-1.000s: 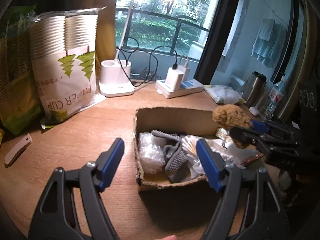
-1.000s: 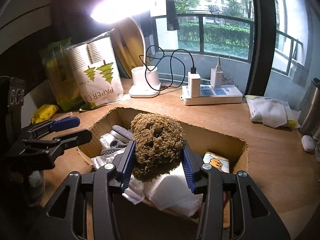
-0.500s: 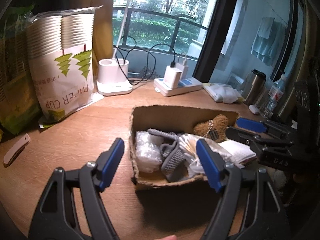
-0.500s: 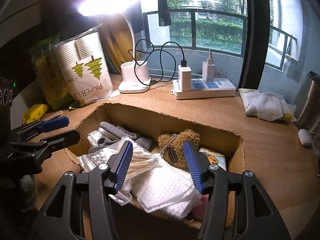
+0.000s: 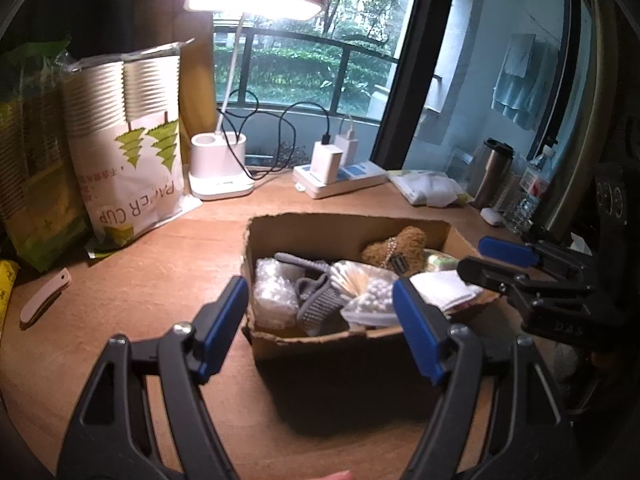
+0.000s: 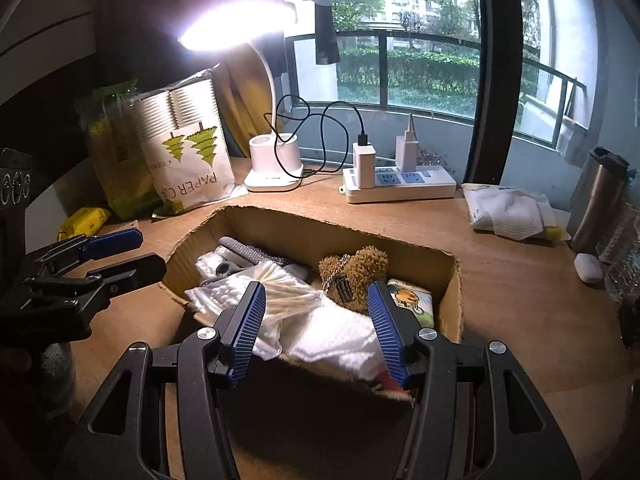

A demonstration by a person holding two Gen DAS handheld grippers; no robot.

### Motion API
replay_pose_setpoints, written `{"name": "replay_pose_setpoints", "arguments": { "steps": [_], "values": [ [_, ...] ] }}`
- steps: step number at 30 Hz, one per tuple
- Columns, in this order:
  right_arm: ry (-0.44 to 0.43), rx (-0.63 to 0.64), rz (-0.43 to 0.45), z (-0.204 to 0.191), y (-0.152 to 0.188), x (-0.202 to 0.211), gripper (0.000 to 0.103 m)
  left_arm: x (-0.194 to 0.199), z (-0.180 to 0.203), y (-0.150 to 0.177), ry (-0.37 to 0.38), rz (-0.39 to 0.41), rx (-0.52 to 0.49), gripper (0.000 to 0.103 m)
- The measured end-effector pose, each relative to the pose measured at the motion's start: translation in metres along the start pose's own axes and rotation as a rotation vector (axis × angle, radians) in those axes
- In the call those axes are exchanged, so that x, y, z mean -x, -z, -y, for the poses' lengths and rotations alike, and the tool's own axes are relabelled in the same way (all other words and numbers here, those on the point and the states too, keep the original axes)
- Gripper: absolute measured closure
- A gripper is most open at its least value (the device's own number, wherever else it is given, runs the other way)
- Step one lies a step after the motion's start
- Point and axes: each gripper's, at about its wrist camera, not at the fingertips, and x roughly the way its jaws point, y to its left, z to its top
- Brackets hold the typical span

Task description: Organize soft objects

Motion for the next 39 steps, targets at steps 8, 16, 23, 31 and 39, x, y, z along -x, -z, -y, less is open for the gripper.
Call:
{"name": "replay_pose_setpoints", "arguments": {
  "steps": [8,16,23,31,39],
  "values": [
    [0.017,-0.004,0.017,-0.004,0.011,0.025,0.046,0.022,0.010,0.005,-0.002,0.011,-0.019,0.027],
    [0.030,-0.006,0.037,-0.008,0.020,0.046,0.046,0.040,0.019,0.010,0.005,0.026,-0.038,0.027],
    [0.047,-0.013,0.060,-0.008,0.028,0.066,0.046,0.058,0.028,0.011,0.012,0.051,-0.056,0.027],
    [0.065,-0.011,0.099,-0.012,0.032,0.092,0.046,0.080,0.040,0.012,0.018,0.084,-0.074,0.027],
    [0.087,0.003,0.147,-0.018,0.034,0.121,0.046,0.106,0.050,0.010,0.021,0.139,-0.101,0.027]
  ]
}}
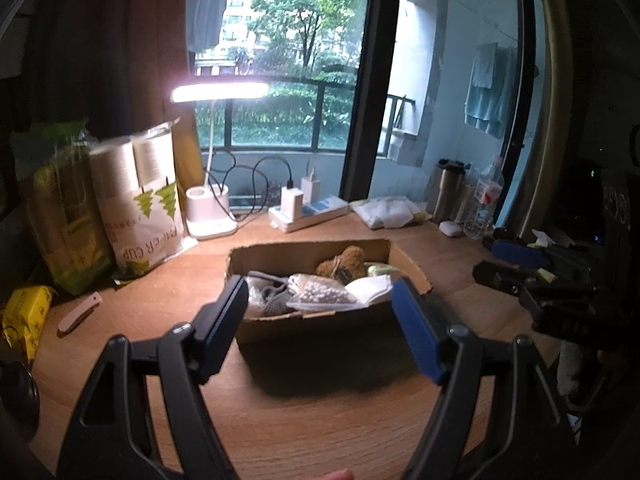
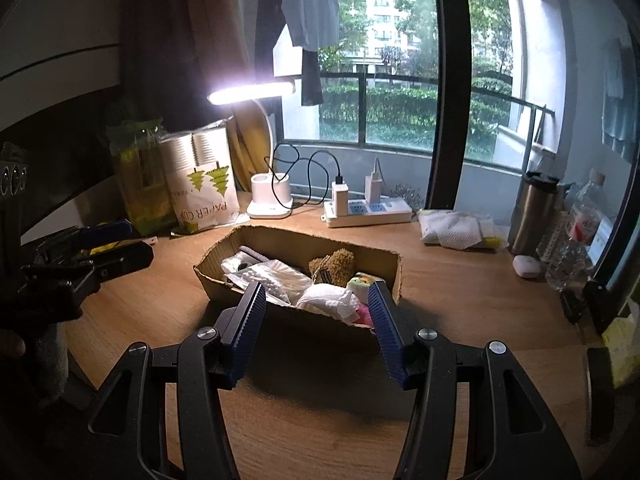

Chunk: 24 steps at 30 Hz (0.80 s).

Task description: Organize soft objects

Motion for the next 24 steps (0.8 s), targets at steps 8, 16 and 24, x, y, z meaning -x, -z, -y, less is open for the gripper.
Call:
{"name": "replay_pose_setpoints", "arguments": {
  "steps": [8,16,24],
  "values": [
    [0.040,0.003,0.076,0.000,-0.012,0.034,0.039,0.029,0.010,-0.018,-0.008,0.078,-0.012,0.008],
    [0.061,0.011,0.147,-0.003,-0.028,0.062,0.026,0.051,0.015,-0.037,-0.035,0.136,-0.014,0.007],
    [0.102,0.002,0.189,-0.002,-0.043,0.072,0.006,0.060,0.018,-0.054,-0.070,0.177,-0.018,0.001]
  ]
}}
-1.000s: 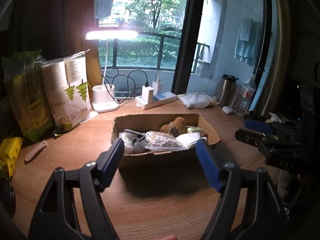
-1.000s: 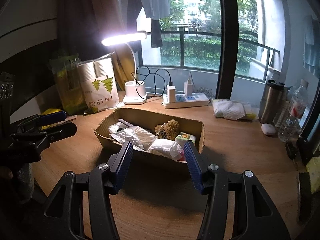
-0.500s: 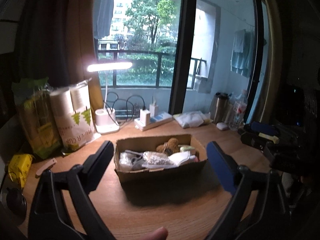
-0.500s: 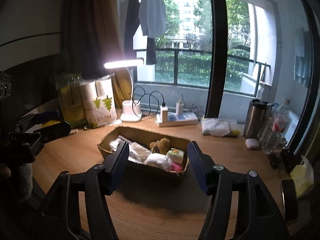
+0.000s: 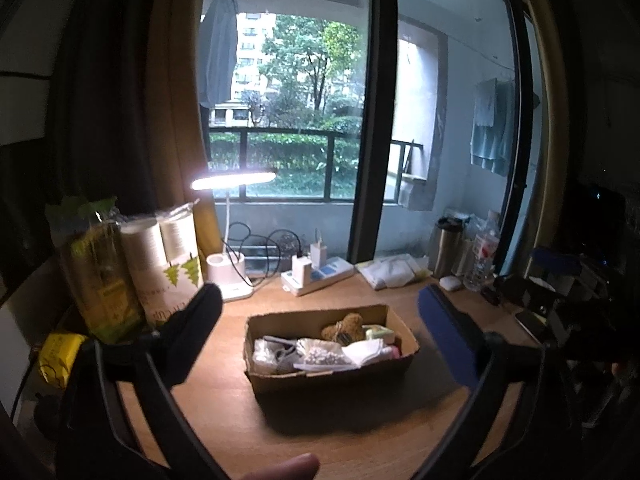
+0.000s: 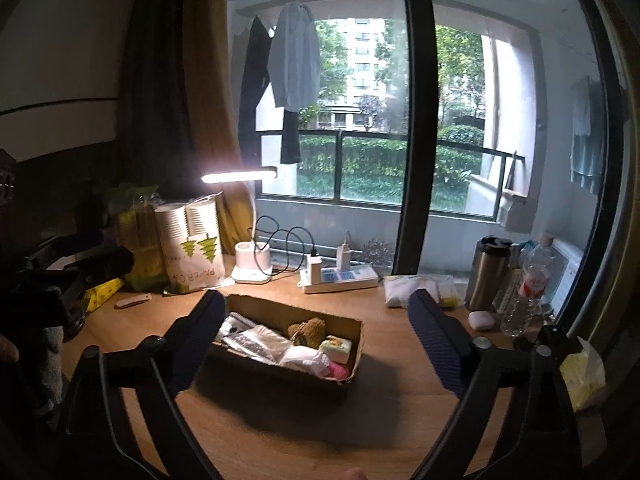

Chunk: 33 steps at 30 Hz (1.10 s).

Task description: Organize soft objects

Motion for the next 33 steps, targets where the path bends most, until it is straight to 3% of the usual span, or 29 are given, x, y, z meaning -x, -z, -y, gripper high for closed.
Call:
{"name": "replay_pose_setpoints", "arguments": {
  "steps": [8,33],
  "values": [
    [0.019,-0.004,0.006,0.003,-0.005,-0.003,0.004,-0.001,-0.002,-0.008,-0.052,0.022,-0.011,0.001],
    [0.023,0.000,0.013,0.010,-0.005,-0.007,0.004,-0.012,0.006,-0.009,-0.048,0.003,-0.030,0.001]
  ]
}}
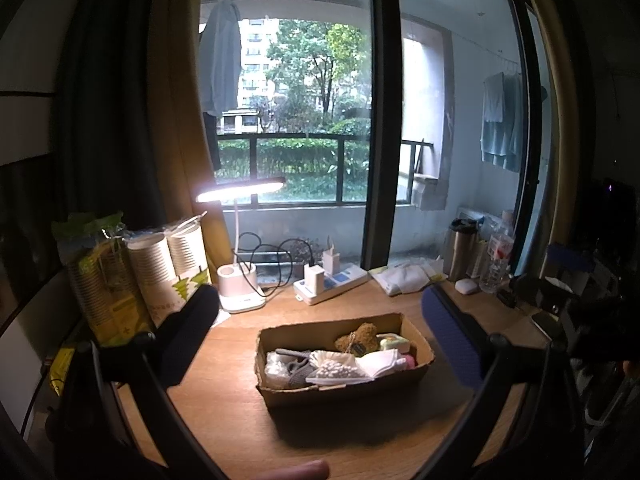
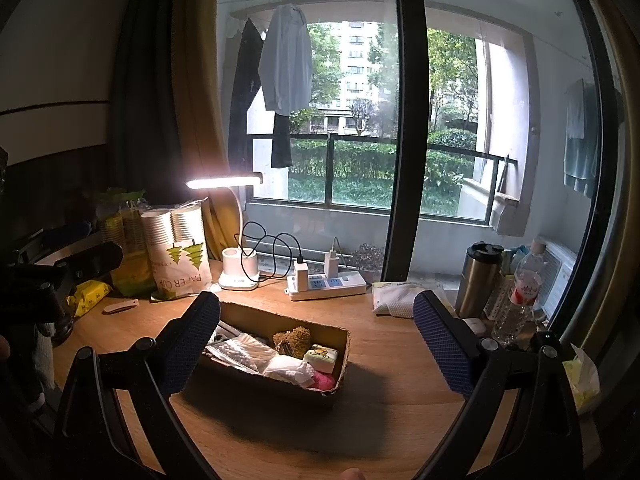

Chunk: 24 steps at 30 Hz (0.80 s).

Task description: Organize soft objects

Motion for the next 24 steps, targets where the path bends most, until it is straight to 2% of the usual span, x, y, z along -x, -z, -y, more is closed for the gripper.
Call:
{"name": "replay_pose_setpoints", "arguments": {
  "steps": [24],
  "values": [
    [0.002,-0.017,-0.008,0.016,0.006,-0.013,0.004,-0.017,0.010,0.000,-0.002,-0.023,-0.015,0.001]
  ]
}}
